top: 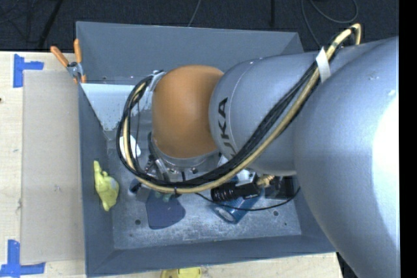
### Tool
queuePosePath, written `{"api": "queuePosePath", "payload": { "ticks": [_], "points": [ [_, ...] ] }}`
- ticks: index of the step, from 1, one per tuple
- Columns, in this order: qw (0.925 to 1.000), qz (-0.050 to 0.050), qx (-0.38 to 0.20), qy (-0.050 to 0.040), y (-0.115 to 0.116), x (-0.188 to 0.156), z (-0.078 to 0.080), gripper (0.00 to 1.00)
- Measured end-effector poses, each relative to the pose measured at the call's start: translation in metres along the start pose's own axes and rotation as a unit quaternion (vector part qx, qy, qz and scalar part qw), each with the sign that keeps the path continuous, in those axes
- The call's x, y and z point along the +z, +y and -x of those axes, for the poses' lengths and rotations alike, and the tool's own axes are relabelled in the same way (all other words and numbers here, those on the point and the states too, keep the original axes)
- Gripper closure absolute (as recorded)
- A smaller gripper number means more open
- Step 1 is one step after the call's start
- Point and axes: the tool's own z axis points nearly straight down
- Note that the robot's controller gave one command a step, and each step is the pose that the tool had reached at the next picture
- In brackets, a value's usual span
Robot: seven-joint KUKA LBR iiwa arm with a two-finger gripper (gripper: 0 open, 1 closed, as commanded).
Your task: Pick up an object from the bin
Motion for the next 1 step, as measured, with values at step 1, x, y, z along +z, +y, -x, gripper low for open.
{"api": "queuePosePath", "payload": {
  "ticks": [1],
  "points": [
    [1.0,-0.001,0.0,0.0014,-0.0006,-0.0061,-0.0003,1.0]
  ]
}}
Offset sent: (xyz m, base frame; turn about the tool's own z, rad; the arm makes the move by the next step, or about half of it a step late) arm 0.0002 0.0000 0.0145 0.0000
